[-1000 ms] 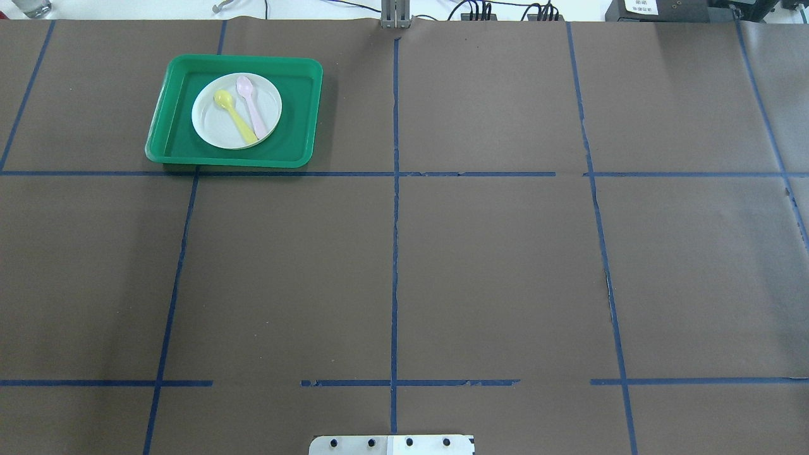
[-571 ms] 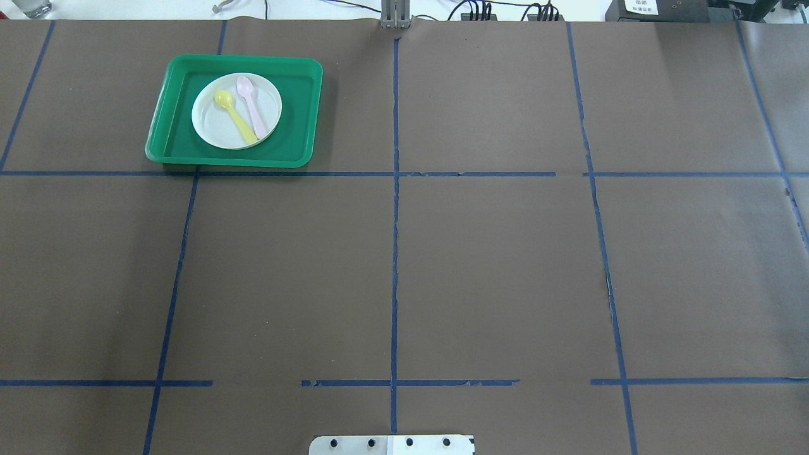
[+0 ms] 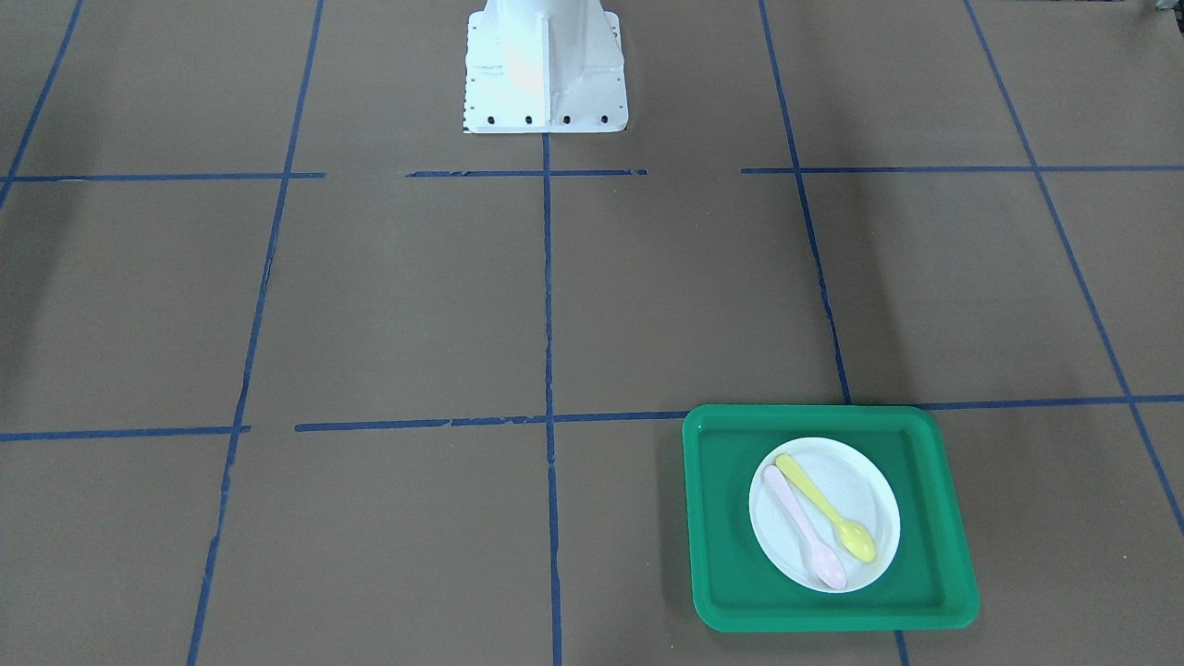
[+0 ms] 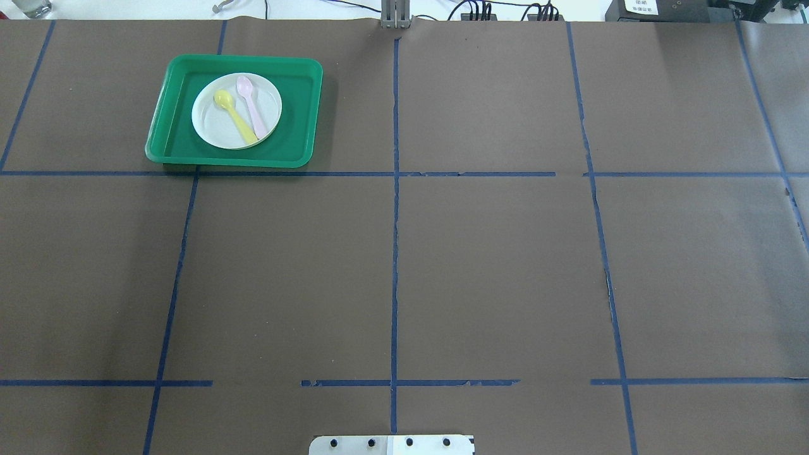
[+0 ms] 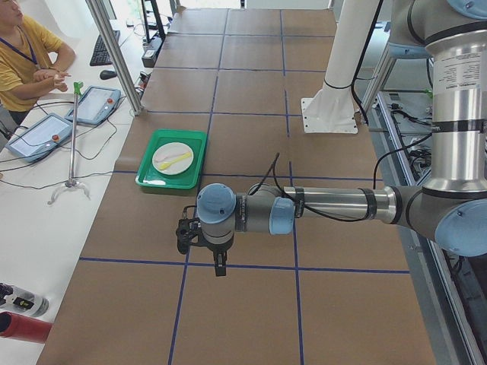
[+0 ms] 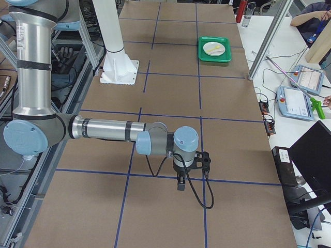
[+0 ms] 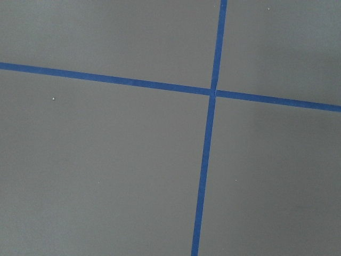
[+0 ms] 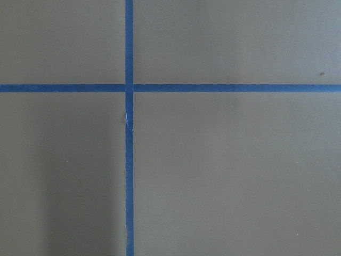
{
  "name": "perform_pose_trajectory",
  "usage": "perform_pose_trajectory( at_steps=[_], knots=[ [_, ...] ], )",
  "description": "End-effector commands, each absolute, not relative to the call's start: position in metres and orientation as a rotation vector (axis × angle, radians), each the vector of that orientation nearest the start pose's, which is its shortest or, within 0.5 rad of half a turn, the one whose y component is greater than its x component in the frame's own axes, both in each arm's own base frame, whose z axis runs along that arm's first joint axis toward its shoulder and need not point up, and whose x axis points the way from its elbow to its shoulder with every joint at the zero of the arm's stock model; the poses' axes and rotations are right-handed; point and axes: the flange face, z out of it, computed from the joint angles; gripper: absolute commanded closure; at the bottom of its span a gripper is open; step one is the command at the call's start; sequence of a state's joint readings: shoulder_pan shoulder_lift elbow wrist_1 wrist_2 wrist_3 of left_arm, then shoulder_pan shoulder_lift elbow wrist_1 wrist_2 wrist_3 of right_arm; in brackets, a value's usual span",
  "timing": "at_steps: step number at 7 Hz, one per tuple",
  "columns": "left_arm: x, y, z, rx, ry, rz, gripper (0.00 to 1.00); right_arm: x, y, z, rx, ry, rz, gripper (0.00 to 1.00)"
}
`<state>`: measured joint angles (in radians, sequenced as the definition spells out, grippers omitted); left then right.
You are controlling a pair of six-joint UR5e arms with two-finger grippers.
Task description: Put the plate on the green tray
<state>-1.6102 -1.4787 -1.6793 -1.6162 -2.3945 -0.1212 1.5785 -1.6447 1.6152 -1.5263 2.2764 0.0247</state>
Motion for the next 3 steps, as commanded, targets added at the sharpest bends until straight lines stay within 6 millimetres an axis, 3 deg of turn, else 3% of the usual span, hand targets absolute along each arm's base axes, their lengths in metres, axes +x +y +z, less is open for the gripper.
perform_pose_trajectory(
  at_steps=[1, 3],
  knots=[
    [-0.0792, -0.4575, 0.6401, 0.094, 0.811, -0.01, 0.0, 0.0722, -0.4611, 0.6721, 0.008, -0.706, 0.027, 0.0],
    [-0.0793, -0.4574, 0.6384, 0.14, 0.806, 0.077, 0.0, 0.0722, -0.4603, 0.6728, 0.007, -0.706, 0.027, 0.0]
  ],
)
